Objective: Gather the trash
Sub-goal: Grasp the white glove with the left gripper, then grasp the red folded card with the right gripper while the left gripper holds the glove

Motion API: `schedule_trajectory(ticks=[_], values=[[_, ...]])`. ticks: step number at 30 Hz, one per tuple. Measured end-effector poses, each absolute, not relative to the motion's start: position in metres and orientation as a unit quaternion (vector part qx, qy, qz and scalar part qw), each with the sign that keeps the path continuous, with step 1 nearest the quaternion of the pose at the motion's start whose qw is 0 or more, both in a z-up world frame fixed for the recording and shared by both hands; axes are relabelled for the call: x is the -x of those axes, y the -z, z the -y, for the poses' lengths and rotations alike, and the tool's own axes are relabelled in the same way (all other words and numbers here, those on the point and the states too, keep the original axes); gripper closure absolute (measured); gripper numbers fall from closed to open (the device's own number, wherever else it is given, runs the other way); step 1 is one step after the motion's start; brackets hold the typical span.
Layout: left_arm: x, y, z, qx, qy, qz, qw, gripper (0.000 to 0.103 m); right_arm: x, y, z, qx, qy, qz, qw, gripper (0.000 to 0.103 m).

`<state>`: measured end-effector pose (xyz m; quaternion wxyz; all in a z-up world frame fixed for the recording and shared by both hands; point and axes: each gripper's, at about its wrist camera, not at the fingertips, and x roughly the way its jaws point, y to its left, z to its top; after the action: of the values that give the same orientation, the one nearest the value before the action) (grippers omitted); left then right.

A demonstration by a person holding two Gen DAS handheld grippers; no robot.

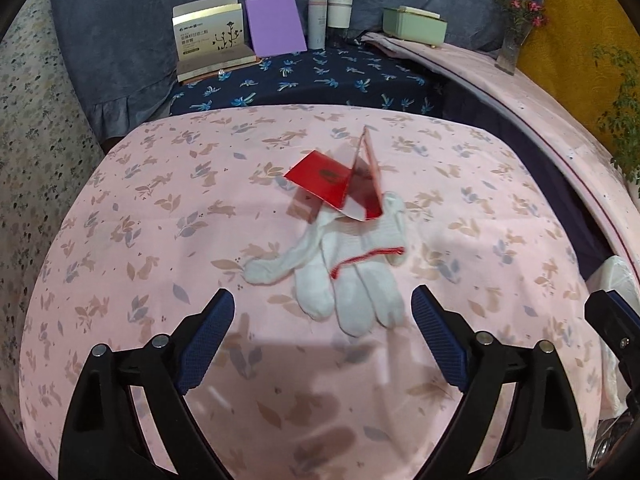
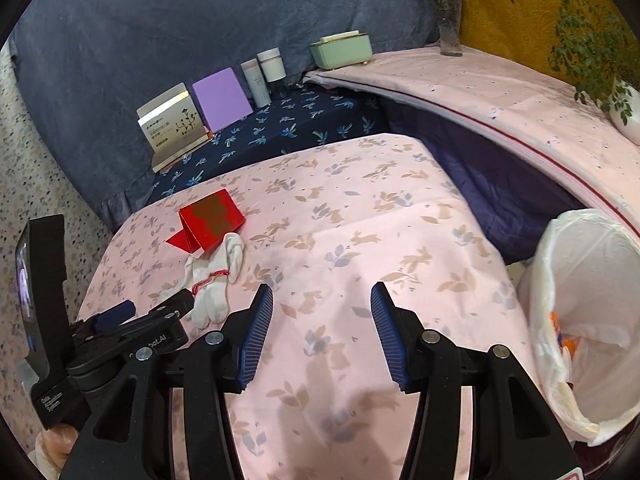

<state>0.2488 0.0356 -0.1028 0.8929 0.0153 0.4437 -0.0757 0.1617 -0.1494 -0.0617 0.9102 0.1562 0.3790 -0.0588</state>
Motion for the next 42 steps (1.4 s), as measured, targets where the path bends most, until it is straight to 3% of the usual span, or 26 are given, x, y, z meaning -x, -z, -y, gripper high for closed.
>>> schedule_trajectory(ticks=[8,11,14,16,17,32,42], values=[[-0.283,0.127,-0.033,-0.019,0.086,-0.457,0.885,0.019,-0.198,0.077,0.138,-0.159,0.052,-0.391,0.905,0.053],[-0.290,0.134,-0.032,-0.015,0.095,-0.465,0.880,0.033,-0.206,0.081,0.135,-0.157,0.050,-0.394,0.904,0.053],[-0.290,0.136,-0.029,-0.023,0.106,-0.465,0.879,0.059,-0.209,0.085,0.131,-0.156,0.050,-0.397,0.903,0.053],[-0.288,0.135,-0.028,-0.023,0.113,-0.465,0.878,0.085,-0.211,0.087,0.129,-0.157,0.049,-0.400,0.902,0.053],[-0.286,0.135,-0.028,-0.017,0.120,-0.469,0.875,0.087,-0.210,0.087,0.127,-0.156,0.048,-0.401,0.902,0.053],[-0.216,0.105,-0.068,0.031,0.121,-0.464,0.877,0.090,-0.186,0.068,0.095,-0.139,0.024,-0.392,0.909,0.053],[-0.221,0.079,-0.120,0.050,0.069,-0.439,0.894,0.090,-0.196,0.066,0.066,-0.127,-0.005,-0.396,0.909,0.053]])
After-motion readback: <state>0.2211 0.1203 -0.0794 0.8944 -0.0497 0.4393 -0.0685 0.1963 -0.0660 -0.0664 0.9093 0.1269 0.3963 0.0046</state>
